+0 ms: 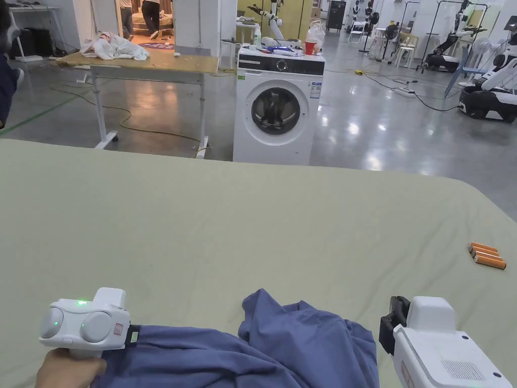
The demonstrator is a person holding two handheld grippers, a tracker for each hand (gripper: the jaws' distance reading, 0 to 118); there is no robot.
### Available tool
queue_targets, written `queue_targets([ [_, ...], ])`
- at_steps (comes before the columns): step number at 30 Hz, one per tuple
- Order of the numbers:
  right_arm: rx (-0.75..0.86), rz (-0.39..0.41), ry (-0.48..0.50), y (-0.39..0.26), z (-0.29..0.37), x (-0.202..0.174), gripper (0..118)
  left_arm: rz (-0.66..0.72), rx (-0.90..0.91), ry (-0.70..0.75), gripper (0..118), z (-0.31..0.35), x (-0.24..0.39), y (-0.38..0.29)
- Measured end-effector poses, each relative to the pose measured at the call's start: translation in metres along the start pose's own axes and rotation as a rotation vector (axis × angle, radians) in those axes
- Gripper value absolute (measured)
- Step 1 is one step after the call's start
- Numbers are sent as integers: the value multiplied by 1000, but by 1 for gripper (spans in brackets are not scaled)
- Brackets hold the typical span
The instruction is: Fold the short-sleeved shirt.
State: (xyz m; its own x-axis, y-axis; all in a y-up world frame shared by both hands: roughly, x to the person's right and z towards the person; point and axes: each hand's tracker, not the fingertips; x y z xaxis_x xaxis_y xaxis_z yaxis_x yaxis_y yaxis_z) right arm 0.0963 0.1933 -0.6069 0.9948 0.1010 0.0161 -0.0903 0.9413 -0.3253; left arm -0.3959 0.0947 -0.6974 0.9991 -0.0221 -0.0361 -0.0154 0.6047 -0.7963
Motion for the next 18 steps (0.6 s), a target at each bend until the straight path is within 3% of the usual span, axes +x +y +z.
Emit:
queue_targets([
  [1, -45, 1, 6, 0, -11, 3, 4, -15, 15, -8, 1, 0, 2, 1],
  [3, -118, -13, 32, 1, -34, 10, 16, -24, 6, 7, 0, 1, 2, 0],
  [4, -158, 2, 47, 0, -50, 15, 31, -25, 12, 3, 0, 3, 2, -1],
  [7, -308, 71, 75, -3, -92, 18, 55, -3, 51, -22, 0, 18, -1, -6],
  [10, -444, 108, 126, -15, -128, 18, 63, 2, 91, -38, 0, 35, -5, -9],
  [14, -582, 125, 181, -38, -156, 13, 60, 15, 137, -58, 0, 52, -11, -10],
  [17, -559, 108, 207, -51, -161, 13, 38, 5, 163, -60, 0, 62, -14, -11],
  [18, -556, 101, 208, -47, -160, 12, 23, -2, 169, -55, 0, 64, -16, -10],
])
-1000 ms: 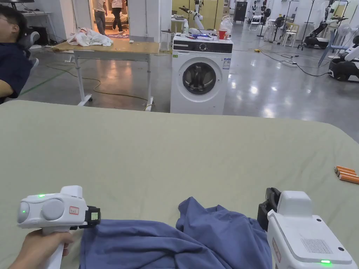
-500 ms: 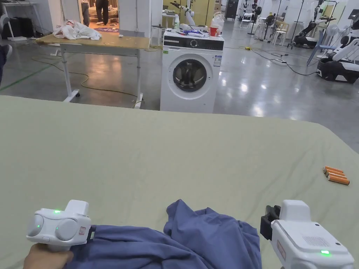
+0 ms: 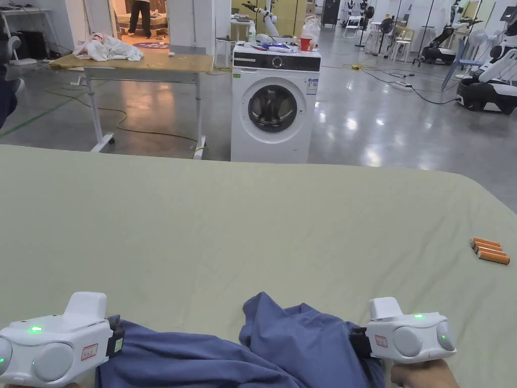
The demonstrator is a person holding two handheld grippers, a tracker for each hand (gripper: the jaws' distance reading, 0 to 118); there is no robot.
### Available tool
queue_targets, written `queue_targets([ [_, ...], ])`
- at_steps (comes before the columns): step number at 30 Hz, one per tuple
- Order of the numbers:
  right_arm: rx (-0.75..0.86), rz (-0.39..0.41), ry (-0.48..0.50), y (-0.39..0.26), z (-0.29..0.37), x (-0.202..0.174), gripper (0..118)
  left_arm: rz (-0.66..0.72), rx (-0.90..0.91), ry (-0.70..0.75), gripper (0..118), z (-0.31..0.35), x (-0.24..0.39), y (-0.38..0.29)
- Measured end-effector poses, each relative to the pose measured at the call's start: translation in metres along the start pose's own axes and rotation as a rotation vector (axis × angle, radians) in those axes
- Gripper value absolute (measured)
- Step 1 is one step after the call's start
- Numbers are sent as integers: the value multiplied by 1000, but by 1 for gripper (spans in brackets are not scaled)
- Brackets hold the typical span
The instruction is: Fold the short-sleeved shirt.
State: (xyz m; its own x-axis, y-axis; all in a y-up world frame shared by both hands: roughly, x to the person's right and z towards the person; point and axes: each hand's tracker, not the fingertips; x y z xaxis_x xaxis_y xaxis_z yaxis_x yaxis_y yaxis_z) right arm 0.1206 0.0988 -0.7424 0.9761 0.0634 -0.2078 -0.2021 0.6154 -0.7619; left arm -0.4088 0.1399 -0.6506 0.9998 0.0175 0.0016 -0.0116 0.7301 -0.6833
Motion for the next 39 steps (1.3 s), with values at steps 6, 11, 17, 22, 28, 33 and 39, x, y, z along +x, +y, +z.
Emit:
queue_targets([
  [6, 27, 93, 4, -4, 8, -17, 4, -4, 36, -7, 0, 10, -1, 9],
  [11, 170, 44, -90, 9, 54, -11, 3, -50, 128, 13, 0, 30, -3, 27],
  [17, 351, 34, -166, 41, 128, 9, 3, -33, 261, 62, 0, 76, -25, 69],
  [22, 463, 8, -219, 65, 186, 28, 3, -9, 352, 120, 0, 124, -54, 105],
  [28, 570, -53, -264, 92, 234, 49, 3, 23, 426, 168, 0, 166, -86, 151],
  [33, 638, -85, -278, 114, 272, 49, 3, 55, 470, 195, 0, 181, -104, 185],
  [39, 692, -98, -289, 148, 295, 55, 3, 84, 502, 209, 0, 193, -113, 220],
])
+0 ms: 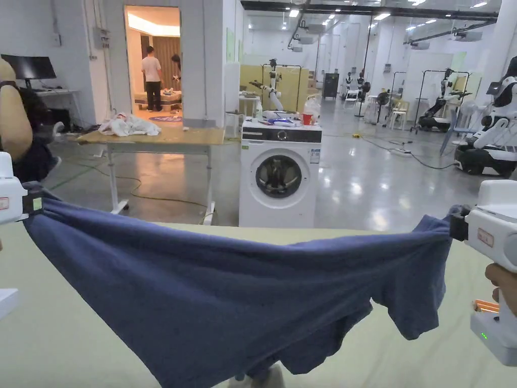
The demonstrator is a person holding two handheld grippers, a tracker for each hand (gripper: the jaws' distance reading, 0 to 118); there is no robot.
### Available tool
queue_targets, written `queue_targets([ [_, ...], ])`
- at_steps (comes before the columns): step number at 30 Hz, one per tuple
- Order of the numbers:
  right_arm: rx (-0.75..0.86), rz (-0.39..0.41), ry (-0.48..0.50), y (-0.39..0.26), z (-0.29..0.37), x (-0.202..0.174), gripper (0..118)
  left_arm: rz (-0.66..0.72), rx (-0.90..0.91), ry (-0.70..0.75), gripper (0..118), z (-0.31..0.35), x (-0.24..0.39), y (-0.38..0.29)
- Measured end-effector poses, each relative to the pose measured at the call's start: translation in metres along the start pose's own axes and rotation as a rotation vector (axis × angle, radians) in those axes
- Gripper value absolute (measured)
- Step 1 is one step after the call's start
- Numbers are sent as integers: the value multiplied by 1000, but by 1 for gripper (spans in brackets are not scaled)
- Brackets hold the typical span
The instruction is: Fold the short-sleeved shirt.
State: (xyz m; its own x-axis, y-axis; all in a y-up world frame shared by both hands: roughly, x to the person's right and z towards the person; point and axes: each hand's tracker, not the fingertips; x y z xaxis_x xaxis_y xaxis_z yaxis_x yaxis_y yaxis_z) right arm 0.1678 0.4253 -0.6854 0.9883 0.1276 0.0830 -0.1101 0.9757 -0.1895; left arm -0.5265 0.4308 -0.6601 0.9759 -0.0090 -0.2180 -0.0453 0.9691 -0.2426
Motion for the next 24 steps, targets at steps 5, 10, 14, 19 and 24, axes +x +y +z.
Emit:
queue_targets([
  [5, 38, 6, 0, 35, -8, -3, 3, -25, 32, 19, 0, -12, 2, 31],
  [10, 80, 16, -8, 65, -18, -6, 3, -32, 68, 33, 0, -19, -2, 64],
  [14, 100, 15, -13, 76, -23, -8, 3, -29, 99, 50, 0, -18, -5, 76],
  [19, 68, 25, 19, 42, -23, -19, 3, -14, 51, 30, 0, -21, -8, 35],
  [24, -19, 28, 31, -23, -20, -27, 3, 1, -50, 4, 0, -22, -12, -49],
])
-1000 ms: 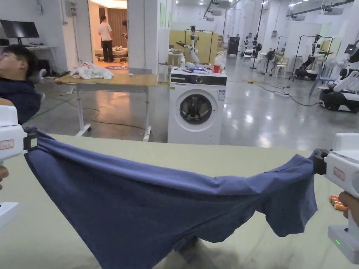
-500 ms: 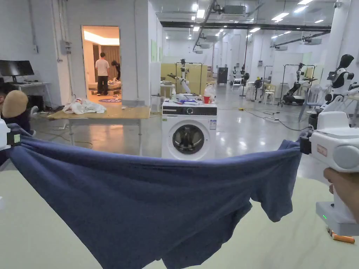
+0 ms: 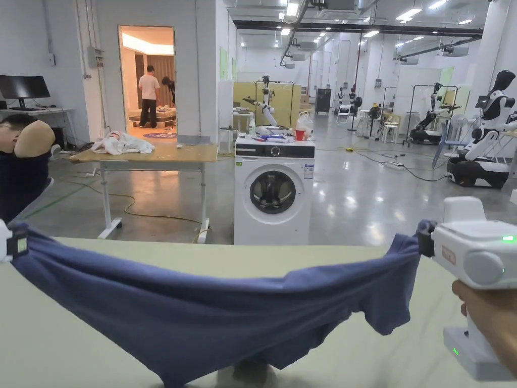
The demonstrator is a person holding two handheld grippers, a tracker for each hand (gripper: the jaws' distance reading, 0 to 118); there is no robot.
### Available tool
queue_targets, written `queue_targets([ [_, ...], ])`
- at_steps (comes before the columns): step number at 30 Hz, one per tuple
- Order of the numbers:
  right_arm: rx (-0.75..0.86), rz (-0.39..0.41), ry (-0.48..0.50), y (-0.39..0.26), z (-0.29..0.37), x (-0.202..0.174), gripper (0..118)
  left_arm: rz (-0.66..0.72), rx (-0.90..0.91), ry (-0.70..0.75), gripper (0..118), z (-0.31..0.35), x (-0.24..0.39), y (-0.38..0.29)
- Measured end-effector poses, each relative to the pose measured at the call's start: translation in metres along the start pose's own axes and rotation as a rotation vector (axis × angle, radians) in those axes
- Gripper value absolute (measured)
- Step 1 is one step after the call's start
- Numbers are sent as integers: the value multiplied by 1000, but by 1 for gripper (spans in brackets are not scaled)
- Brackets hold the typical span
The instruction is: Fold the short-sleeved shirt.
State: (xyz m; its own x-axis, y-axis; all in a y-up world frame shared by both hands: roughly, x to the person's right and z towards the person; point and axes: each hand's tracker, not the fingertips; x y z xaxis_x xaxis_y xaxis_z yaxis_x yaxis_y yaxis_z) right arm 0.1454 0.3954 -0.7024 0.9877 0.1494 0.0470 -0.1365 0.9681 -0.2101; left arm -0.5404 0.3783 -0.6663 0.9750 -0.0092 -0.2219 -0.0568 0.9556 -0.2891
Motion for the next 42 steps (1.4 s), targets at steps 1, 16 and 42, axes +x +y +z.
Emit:
queue_targets([
  [1, -19, 1, -1, -16, 3, -2, 3, -2, -38, -14, 0, 4, 1, -22],
  [16, -207, 38, -23, -182, 95, 4, 3, 26, -188, -11, 0, 105, -19, -208],
  [42, -80, 44, 61, -212, 135, -83, 76, -101, -137, -51, 74, 107, 57, -248],
])
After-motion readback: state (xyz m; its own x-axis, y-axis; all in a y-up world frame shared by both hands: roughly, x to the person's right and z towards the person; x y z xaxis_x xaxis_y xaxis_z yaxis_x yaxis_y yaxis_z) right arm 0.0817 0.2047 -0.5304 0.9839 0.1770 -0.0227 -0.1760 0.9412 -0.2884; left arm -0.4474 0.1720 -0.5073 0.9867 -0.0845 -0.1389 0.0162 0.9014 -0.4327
